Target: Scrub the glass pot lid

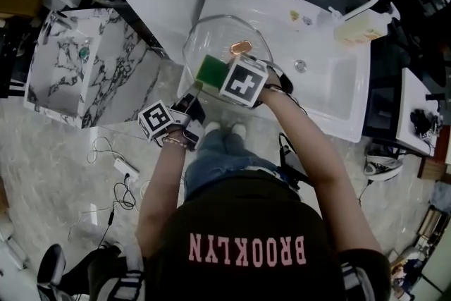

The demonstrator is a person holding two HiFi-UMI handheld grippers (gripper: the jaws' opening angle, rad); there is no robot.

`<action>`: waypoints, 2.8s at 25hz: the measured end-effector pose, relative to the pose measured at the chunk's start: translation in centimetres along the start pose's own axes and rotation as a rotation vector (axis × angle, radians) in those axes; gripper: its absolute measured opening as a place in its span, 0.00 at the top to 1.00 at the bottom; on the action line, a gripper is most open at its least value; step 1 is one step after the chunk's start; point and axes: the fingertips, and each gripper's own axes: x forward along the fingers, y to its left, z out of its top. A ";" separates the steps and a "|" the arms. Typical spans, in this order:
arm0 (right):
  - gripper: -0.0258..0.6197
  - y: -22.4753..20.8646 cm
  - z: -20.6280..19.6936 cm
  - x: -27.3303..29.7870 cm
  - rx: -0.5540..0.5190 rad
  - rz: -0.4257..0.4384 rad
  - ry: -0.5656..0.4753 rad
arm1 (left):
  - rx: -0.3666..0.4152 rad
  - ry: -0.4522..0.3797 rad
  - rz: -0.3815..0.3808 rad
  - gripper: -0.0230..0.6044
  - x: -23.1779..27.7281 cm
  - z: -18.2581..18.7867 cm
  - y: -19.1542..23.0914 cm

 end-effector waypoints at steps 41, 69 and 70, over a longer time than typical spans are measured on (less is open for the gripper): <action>0.54 -7.1 -13.4 1.3 -0.217 0.110 0.125 | -0.010 0.010 0.040 0.88 0.7 0.3 0.0; 0.54 -11.9 -4.4 -9.7 -0.186 -0.086 -0.204 | 0.015 0.046 0.039 0.88 0.7 -0.2 -0.1; 0.54 -11.4 -3.3 -9.8 -0.229 -0.078 -0.200 | 0.017 0.049 0.033 0.88 0.7 -0.2 -0.1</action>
